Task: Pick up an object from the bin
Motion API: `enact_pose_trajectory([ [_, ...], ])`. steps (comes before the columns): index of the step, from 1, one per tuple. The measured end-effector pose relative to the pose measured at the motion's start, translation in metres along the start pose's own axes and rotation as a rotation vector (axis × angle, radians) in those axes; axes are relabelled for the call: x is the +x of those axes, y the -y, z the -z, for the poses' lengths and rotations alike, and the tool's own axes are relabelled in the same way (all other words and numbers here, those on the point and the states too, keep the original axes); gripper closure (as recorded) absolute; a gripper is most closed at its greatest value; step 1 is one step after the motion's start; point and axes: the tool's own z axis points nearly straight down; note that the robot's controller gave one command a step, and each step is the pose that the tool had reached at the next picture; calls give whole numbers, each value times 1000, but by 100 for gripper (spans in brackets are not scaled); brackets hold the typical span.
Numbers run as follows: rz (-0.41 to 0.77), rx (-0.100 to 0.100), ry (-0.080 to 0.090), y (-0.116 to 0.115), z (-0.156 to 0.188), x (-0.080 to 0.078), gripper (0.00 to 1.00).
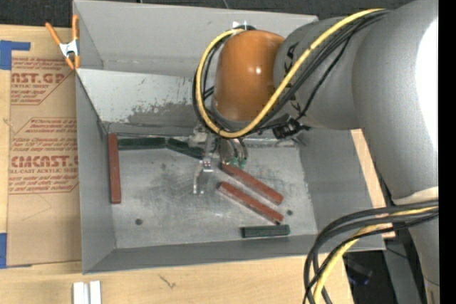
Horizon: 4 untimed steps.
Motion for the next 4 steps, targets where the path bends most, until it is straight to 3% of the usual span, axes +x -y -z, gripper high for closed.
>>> enact_pose_trajectory([
  [1, 123, -2, 28, 13, -44, -20, 100],
  [2, 122, -2, 28, 13, -44, -20, 100],
  [3, 131, 2, -3, 21, 11, -7, 100],
  [4, 118, 0, 5, -21, 75, -10, 100],
])
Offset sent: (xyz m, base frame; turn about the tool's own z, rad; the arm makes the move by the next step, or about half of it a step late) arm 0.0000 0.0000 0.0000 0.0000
